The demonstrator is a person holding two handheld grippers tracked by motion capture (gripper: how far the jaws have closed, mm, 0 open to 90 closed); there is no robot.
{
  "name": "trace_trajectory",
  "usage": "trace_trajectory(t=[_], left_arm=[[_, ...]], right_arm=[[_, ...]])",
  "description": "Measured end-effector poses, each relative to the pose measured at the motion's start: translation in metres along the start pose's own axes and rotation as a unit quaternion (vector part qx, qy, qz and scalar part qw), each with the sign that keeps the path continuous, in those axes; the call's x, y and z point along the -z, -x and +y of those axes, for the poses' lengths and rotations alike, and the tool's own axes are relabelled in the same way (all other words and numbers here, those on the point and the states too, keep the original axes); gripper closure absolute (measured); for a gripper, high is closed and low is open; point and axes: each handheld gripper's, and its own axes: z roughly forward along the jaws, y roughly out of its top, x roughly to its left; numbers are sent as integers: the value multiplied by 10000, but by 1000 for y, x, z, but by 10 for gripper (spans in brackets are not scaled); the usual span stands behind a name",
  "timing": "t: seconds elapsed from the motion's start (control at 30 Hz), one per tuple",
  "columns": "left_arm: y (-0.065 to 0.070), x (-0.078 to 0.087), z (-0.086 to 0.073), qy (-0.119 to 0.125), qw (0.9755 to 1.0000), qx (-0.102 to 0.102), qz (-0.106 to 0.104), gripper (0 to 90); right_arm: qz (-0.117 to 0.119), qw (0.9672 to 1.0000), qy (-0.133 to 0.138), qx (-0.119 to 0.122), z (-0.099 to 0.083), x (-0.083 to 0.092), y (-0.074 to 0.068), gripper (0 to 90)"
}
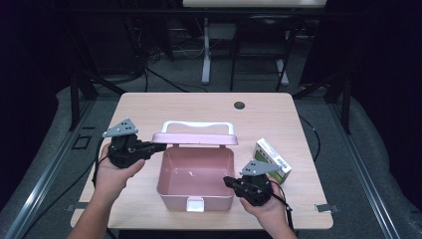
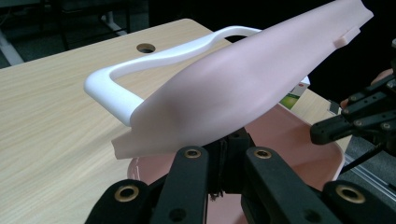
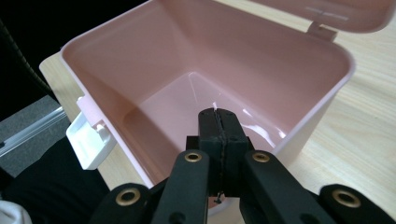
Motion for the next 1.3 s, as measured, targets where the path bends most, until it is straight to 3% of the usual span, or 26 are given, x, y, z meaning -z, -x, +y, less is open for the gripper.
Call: trace_trajectory(t=[0.7,1.3], left_arm=[[-9,-6,18,1,9999,15,124,897],[-18,-7,27,46,9997,83,215,898]], right_arm=[[118,9995,-277,51,-10,-15,-5,900],[161,9994,-308,59,-10,-14,-2,900]])
